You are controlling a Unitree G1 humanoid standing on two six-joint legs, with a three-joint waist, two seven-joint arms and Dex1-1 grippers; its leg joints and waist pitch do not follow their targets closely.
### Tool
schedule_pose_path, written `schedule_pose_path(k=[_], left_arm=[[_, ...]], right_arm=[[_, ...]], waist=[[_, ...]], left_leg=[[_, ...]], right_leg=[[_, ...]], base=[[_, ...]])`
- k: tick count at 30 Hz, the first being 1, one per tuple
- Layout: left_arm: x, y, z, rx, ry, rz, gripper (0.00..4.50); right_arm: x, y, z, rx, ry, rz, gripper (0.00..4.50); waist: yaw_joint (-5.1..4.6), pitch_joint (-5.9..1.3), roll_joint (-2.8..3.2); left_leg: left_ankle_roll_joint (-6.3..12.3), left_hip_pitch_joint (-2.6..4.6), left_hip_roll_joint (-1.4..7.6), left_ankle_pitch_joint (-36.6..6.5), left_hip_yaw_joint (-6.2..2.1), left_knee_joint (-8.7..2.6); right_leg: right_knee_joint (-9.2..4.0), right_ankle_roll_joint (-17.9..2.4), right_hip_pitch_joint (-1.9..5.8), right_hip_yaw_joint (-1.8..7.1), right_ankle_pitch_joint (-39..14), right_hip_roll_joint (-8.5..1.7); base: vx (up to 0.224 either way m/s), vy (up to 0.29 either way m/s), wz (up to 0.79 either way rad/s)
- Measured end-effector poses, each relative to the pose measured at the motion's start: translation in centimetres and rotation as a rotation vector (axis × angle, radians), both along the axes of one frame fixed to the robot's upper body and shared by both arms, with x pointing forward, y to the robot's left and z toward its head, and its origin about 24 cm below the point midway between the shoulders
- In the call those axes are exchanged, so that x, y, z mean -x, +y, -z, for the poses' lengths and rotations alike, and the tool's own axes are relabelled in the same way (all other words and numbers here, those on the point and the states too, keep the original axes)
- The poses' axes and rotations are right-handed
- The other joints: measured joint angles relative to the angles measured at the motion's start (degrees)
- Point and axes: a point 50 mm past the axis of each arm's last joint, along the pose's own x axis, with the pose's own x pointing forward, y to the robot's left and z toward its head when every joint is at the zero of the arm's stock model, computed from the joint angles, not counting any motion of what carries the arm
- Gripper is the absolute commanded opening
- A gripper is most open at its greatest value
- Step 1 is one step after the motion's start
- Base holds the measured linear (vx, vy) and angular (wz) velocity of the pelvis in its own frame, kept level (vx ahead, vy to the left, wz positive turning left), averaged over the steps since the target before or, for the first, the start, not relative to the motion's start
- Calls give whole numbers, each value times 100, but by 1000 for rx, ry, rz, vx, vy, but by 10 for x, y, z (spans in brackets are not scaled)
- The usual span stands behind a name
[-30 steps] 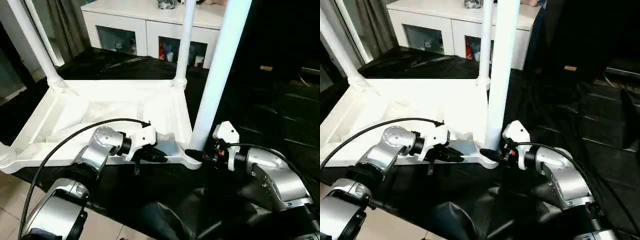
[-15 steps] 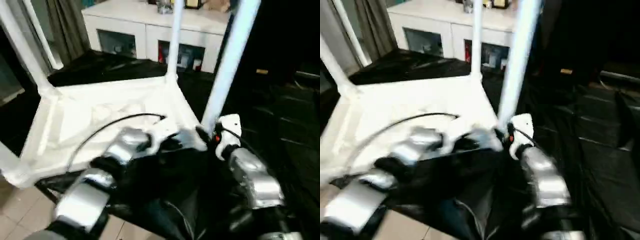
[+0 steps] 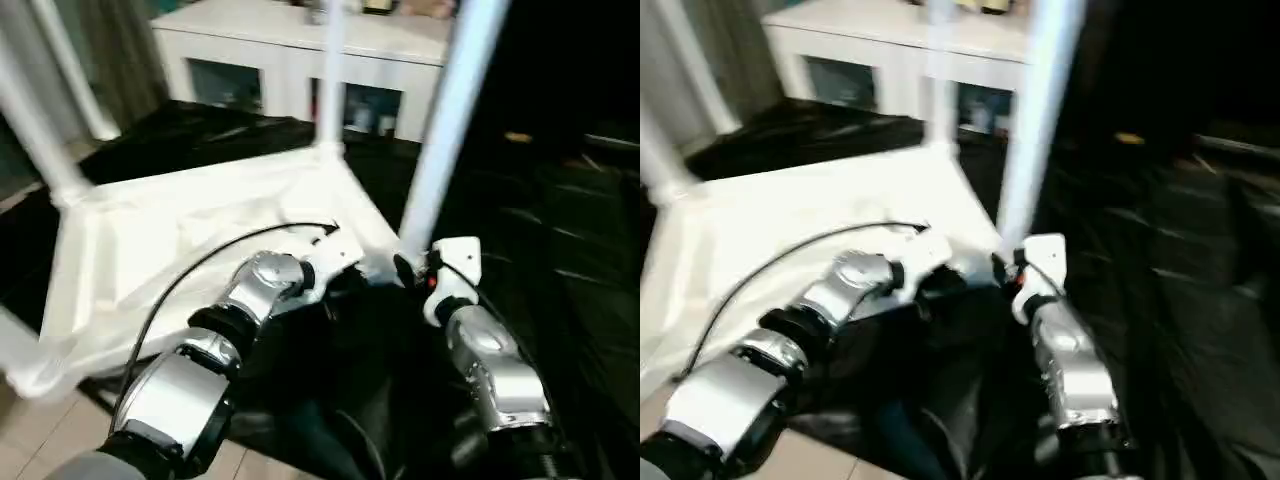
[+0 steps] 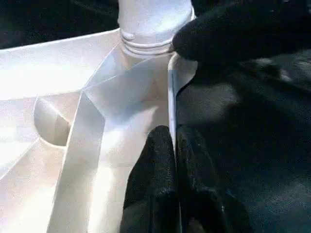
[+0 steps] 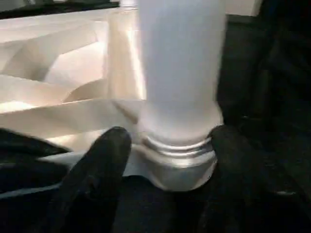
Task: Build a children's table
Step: Rotate leg to tighten
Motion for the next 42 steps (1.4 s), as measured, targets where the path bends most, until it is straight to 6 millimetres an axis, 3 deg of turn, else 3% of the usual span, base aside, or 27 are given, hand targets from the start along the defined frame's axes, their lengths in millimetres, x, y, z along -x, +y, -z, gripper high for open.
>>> schedule_pose_path(k=[2,3,10,16,19,23,25,28,32,37,38,41,42], left_arm=[[0,-2,-2,17,3,7,0],[-1,-3,-4,24,6,16,46],[-2,-3,-22,200,5,62,88],[2,16,-35,259,39,149,132],[14,43,-32,214,111,183,149],[40,79,-28,117,205,189,184],[47,83,-29,101,213,182,192],[54,89,-31,70,193,147,219],[73,115,-31,-10,213,58,254],[99,137,-35,-87,275,-17,269],[104,141,-37,-101,284,-30,295],[115,149,-38,-142,318,-58,305],[118,150,-38,-148,327,-67,328]], right_arm=[[0,-6,-8,10,-35,-38,301],[0,-9,-14,10,-62,-56,307],[15,-33,-30,22,-144,-115,307],[34,-41,-37,-5,-135,-297,307],[44,-36,-36,-41,-106,-415,307],[43,-20,-38,-102,-93,-498,307],[38,-9,-39,-125,-105,-514,307],[24,11,-39,-144,-116,-513,307],[-5,44,-38,-164,-130,-488,307],[-29,67,-38,-162,-123,-464,307],[-34,72,-38,-160,-124,-457,307],[-45,82,-36,-147,-115,-407,307],[-48,83,-35,-143,-113,-382,307]], waist=[[45,1,3],[61,0,4],[157,12,-13],[143,21,-27],[100,41,-60],[61,84,-127],[69,103,-163],[82,110,-215],[29,133,-293],[73,142,-323],[91,142,-329],[109,137,-342],[113,138,-346]], left_leg=[[1,-24,1,1,2,-11],[5,-35,1,3,4,-18],[67,-109,13,0,4,0],[90,-112,17,-16,11,50],[84,-103,21,-18,14,58],[43,-78,26,-20,17,64],[35,-72,26,-15,16,64],[20,-71,25,-6,20,62],[6,-66,25,2,19,53],[3,-75,25,-1,21,31],[3,-76,25,0,21,27],[2,-75,27,1,19,35],[2,-75,27,1,20,42]], right_leg=[[5,-3,-30,-1,4,0],[8,-1,-46,0,5,0],[12,7,-106,-20,-1,4],[32,6,-100,-11,-1,-1],[60,6,-103,-5,-1,0],[103,9,-107,8,-4,3],[107,10,-104,9,-5,5],[105,12,-102,19,-6,5],[111,9,-111,20,-4,8],[108,4,-120,18,-12,12],[111,-4,-120,18,-18,13],[125,-12,-120,18,-23,14],[130,-12,-120,20,-23,14]], base=[[0,0,0],[0,0,0],[0,0,0],[0,0,0],[0,0,0],[0,0,0],[0,0,0],[0,0,0],[0,0,0],[0,0,0],[0,0,0],[0,0,0],[0,0,0]])
